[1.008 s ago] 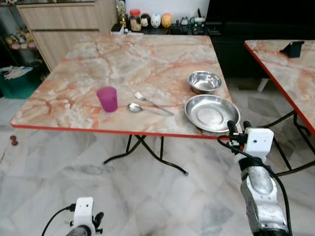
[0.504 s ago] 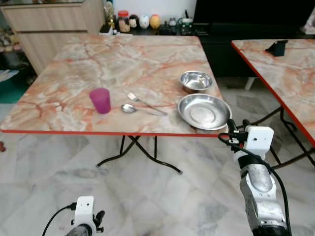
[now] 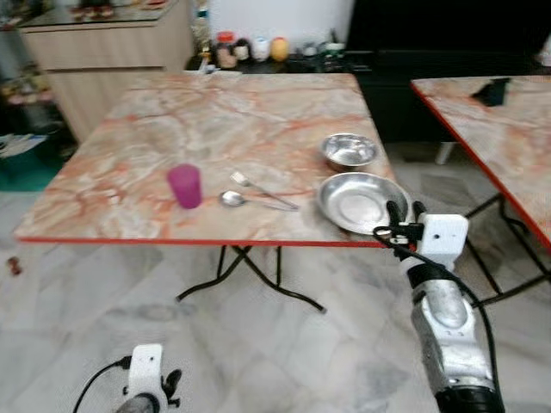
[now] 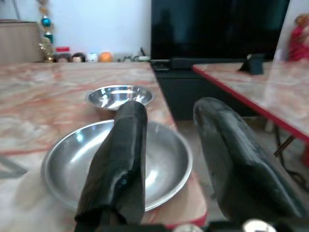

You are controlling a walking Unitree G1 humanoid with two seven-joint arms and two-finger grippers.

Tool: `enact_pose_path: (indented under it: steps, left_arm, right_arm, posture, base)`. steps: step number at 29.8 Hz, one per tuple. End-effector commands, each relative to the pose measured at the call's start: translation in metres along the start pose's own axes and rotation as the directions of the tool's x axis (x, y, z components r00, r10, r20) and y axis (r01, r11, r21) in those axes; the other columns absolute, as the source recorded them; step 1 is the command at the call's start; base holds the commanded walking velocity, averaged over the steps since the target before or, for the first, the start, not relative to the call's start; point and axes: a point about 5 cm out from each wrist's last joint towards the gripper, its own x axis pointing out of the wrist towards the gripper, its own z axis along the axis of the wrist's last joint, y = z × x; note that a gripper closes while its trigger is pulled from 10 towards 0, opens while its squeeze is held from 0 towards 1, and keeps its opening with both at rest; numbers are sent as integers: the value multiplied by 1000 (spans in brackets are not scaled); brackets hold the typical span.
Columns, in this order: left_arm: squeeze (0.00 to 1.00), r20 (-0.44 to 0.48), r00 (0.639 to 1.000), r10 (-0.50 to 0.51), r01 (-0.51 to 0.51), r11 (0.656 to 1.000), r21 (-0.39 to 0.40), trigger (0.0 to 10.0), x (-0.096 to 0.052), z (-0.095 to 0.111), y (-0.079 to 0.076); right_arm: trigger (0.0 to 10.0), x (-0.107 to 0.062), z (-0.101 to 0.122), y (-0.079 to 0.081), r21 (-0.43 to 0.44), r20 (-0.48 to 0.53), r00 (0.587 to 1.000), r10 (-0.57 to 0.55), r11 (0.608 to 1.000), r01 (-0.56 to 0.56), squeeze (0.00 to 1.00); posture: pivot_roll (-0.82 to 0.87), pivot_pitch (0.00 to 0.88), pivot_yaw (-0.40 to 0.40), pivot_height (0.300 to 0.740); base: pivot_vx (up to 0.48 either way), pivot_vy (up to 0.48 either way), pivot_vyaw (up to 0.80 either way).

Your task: Setting the table

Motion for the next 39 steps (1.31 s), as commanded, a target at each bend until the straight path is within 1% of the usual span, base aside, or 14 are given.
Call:
enact_pose_path:
  steps: [1,5,14,16,17,18,19,25,32,34,35,36,38,39]
  left_arm:
    - [0,-1,1000,14,-14,1000,-8,10000,-2,-2,5]
    - [0,2,1000,12,-12,1000,-8,10000,-1,-1,4]
    - [0,-25,999,23,-23,1000,-13,10000,-3,-7,8]
    - [0,-28,999,26,-26,1000,-10,10000,-4,-8,8]
    - [0,-28,999,27,-27,1000,-9,10000,-4,-8,9]
    - [0,-30,999,29,-29,1000,-9,10000,-4,-9,9]
    - [0,-32,999,30,-30,1000,-9,10000,-4,-10,9]
    - [0,-45,998,32,-32,999,-7,10000,-5,-13,10]
    - [0,-54,998,35,-35,999,-6,10000,-6,-15,11]
    - [0,-58,998,35,-35,999,-6,10000,-7,-16,11]
    - [0,-63,997,36,-36,999,-8,10000,-7,-18,11]
    - [0,-63,997,36,-36,999,-8,10000,-7,-18,11]
    - [0,-67,997,37,-38,999,-10,10000,-7,-19,12]
    - [0,-68,997,38,-39,999,-11,10000,-8,-20,12]
  right_arm:
    - [10000,3,2,10,19,13,1000,24,1000,-24,0]
    - [10000,3,3,11,20,18,999,29,999,-29,0]
    - [10000,6,4,12,26,20,999,31,999,-32,0]
    - [10000,5,3,12,32,15,999,31,999,-32,0]
    - [10000,5,3,12,36,11,999,32,999,-33,141]
    - [10000,5,2,11,35,8,999,31,999,-31,690]
    - [10000,4,2,10,40,4,1000,25,999,-25,1000]
    - [10000,0,-3,3,76,-45,999,-5,997,8,1000]
    - [10000,-7,0,-5,102,-54,998,-30,994,36,1000]
    - [10000,-9,-2,-11,120,-84,994,-67,990,77,1000]
    - [10000,-12,-4,-20,145,-114,986,-124,979,140,1000]
    - [10000,-12,-4,-20,145,-114,986,-124,979,140,1000]
    - [10000,-14,-5,-27,153,-136,978,-161,971,182,980]
    - [10000,-15,-6,-34,164,-161,969,-190,963,216,0]
  posture:
    - [-75,0,17,740]
    - [-72,0,15,740]
    - [-73,0,12,740]
    - [-73,0,12,740]
    - [-73,0,11,740]
    - [-73,0,12,740]
    - [-75,0,13,740]
    - [-76,0,12,740]
    - [-80,0,12,740]
    - [-80,0,11,740]
    - [-81,0,10,740]
    - [-81,0,10,740]
    - [-81,0,10,740]
    - [-85,0,11,740]
  base:
    - [292,0,0]
    - [295,0,0]
    - [296,0,0]
    - [0,0,0]
    - [0,0,0]
    - [0,0,0]
    - [0,0,0]
    - [0,0,0]
    - [0,0,0]
    - [0,0,0]
    - [0,0,0]
    - [0,0,0]
    - [0,0,0]
    - [0,0,0]
